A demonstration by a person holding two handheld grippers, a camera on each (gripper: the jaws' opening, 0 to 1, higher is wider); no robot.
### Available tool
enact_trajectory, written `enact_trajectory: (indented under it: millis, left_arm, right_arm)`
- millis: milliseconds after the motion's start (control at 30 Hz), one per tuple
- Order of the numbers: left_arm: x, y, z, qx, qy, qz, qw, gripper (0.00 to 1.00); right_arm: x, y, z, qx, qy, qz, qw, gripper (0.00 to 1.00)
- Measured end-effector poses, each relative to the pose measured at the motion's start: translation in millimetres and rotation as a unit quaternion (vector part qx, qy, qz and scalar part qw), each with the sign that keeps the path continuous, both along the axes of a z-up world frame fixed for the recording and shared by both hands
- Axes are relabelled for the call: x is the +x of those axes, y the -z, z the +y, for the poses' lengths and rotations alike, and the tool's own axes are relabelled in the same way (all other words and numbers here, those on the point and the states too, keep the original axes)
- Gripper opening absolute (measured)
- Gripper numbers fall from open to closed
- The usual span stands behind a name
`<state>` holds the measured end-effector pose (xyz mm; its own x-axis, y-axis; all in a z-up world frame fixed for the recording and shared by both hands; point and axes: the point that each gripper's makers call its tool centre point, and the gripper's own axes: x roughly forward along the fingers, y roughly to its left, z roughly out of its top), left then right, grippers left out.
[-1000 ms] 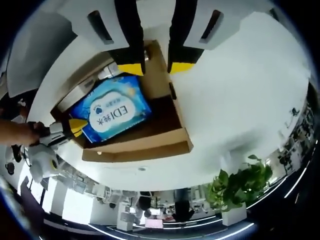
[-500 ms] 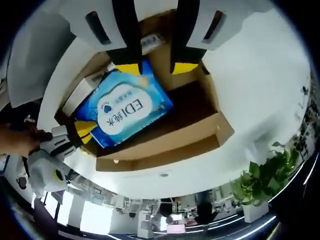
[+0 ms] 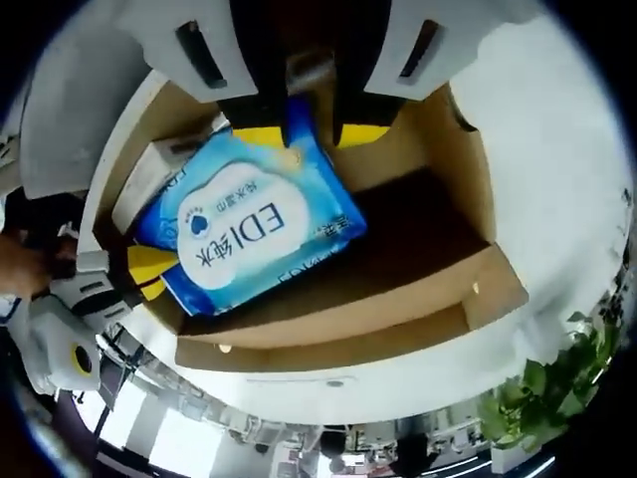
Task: Operate the shoe box by opening the lid, removing the specified soft item, and placing it in the target area until the item is outside and the box remains undamaged.
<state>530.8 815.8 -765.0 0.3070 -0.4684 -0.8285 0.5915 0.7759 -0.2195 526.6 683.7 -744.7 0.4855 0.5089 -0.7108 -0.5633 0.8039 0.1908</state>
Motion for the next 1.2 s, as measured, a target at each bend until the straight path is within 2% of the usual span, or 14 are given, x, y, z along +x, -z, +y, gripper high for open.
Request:
enact_trajectory:
  millis: [33, 67, 167, 233, 400, 600, 833, 1200]
  left_arm:
    - [-0.5, 1.1, -2, -0.007, -0.01, 0.008, 0.9999, 0.08]
    - [2.3, 4.4, 3, 0.005, -0.017, 0.009, 0.9998, 0.08]
    - [3.9, 6.3, 1, 0.0, -0.025, 0.013, 0.9996, 0.05]
    - [4.0, 5.1, 1, 0.002, -0.029, 0.008, 0.9996, 0.01]
    - [2.8, 4.4, -1, 0.016, -0.02, -0.008, 0.9996, 0.0]
    - [2.3, -4.1, 2, -0.004, -0.036, -0.013, 0.9993, 0.0]
    - [0.7, -13.4, 1, -0.002, -0.028, -0.03, 0.9991, 0.0]
    - [-4.7, -44.2, -4, -0.027, -0.028, -0.054, 0.9978, 0.0]
  right_arm:
    - [0, 0.2, 0, 0.0, 0.001, 0.0, 1.0, 0.0]
    - [0, 0.0, 0, 0.001, 0.001, -0.001, 1.0, 0.0]
    - [0, 0.0, 0, 0.012, 0.015, 0.007, 0.9998, 0.0]
    - [1, 0.0, -1, 0.021, 0.025, 0.015, 0.9994, 0.0]
    - [0, -0.7, 0, 0.032, 0.036, 0.02, 0.9987, 0.0]
    - [-2, -4.0, -1, 0.038, 0.04, 0.021, 0.9982, 0.0]
    - [-4, -9.7, -2, 0.047, 0.046, 0.018, 0.9977, 0.0]
    - [-5, -36.1, -10, 0.072, 0.054, -0.001, 0.9959, 0.0]
